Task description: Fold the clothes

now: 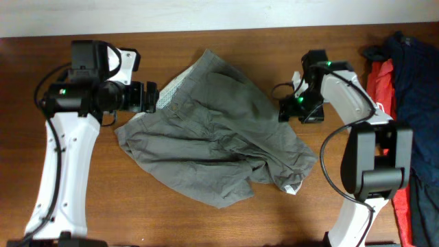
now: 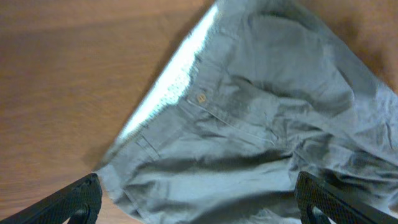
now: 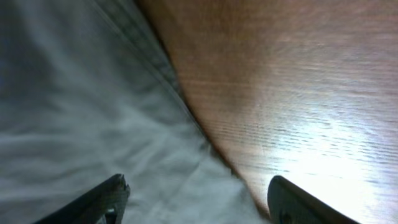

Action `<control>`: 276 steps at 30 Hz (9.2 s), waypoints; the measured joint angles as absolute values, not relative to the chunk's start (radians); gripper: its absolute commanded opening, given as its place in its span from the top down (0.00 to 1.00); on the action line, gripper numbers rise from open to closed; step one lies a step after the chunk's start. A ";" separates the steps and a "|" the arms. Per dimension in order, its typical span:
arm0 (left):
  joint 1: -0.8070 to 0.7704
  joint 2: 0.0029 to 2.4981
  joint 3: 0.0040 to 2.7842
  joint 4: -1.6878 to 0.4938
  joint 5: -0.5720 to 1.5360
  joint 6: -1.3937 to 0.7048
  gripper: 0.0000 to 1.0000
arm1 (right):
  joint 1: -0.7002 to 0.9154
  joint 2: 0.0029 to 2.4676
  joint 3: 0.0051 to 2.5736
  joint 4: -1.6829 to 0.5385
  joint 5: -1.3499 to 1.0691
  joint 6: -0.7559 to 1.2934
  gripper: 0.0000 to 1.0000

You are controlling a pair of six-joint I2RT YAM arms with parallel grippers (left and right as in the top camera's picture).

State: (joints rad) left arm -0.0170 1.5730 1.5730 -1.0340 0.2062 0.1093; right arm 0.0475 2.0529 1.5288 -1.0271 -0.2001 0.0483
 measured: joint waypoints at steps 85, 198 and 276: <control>0.046 1.995 1.600 -0.938 -0.248 -0.061 1.00 | 0.110 1.980 1.720 -1.382 -0.209 0.094 0.01; 0.146 1.962 1.611 -0.994 -0.296 -0.204 1.00 | 0.237 1.474 1.553 -1.135 -0.438 -0.102 0.96; 0.141 1.606 1.610 -0.946 -0.266 -0.204 1.00 | 0.216 1.307 1.508 -0.908 -0.270 0.057 0.96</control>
State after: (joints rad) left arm 0.1413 1.6058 1.6104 -0.9463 -0.2657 -0.2039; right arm 0.2165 1.3071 1.5082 -0.9081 -0.2699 0.0566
